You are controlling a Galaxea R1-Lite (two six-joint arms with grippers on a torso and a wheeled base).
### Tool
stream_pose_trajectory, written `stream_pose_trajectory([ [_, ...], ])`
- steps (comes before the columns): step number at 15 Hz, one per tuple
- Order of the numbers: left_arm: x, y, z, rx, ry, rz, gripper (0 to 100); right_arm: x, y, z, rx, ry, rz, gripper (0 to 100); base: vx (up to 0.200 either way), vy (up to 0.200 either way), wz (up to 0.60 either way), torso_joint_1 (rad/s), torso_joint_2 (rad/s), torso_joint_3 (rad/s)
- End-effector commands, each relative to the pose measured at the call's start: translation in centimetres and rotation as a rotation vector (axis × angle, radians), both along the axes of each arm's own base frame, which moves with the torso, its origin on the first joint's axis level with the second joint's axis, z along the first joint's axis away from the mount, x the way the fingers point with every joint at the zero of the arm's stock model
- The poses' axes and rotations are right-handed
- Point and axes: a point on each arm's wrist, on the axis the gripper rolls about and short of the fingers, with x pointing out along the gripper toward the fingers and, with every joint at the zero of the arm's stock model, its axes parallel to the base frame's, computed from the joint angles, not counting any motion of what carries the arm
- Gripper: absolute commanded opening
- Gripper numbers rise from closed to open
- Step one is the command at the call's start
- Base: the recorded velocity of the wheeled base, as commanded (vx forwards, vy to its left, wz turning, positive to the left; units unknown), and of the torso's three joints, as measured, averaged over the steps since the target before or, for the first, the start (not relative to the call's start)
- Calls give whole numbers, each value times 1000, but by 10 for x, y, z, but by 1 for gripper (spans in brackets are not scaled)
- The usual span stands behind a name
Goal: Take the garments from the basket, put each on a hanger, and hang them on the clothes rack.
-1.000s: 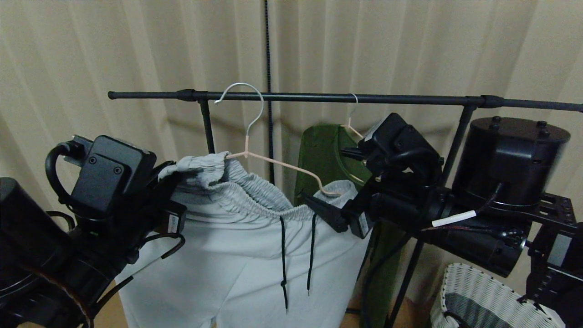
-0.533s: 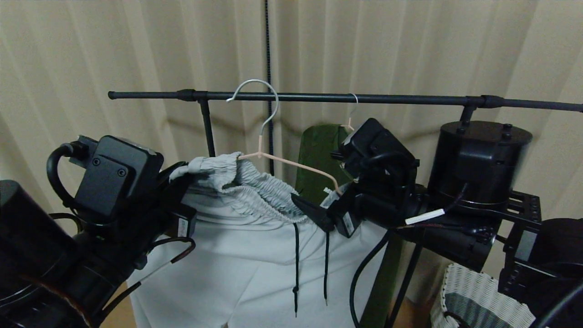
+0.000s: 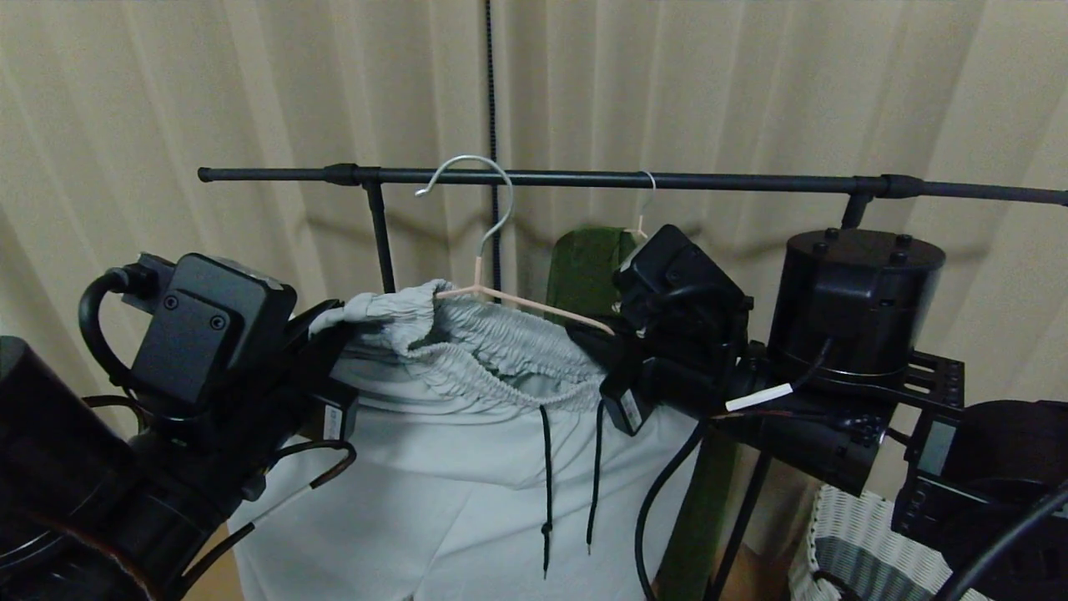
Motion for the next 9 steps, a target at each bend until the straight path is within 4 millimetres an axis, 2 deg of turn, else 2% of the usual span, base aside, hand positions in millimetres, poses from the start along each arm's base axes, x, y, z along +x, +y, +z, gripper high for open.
stream_pose_trajectory([
  [1,0,0,0,0,0,1,0,0,0,-1,-4,2,1,0,0,0,0,0,0,0],
  [6,-1,0,-3,2,12,-8,0,-1,-2,1,-1,-1,-2,0,0,0,0,0,0,0],
  [7,-2,-1,-5,-4,17,-15,100,-2,-2,1,0,0,-2,0,0,0,0,0,0,0],
  [9,-6,-5,-4,-42,23,-46,100,-1,-7,4,6,-10,-35,0,0,0,0,0,0,0],
])
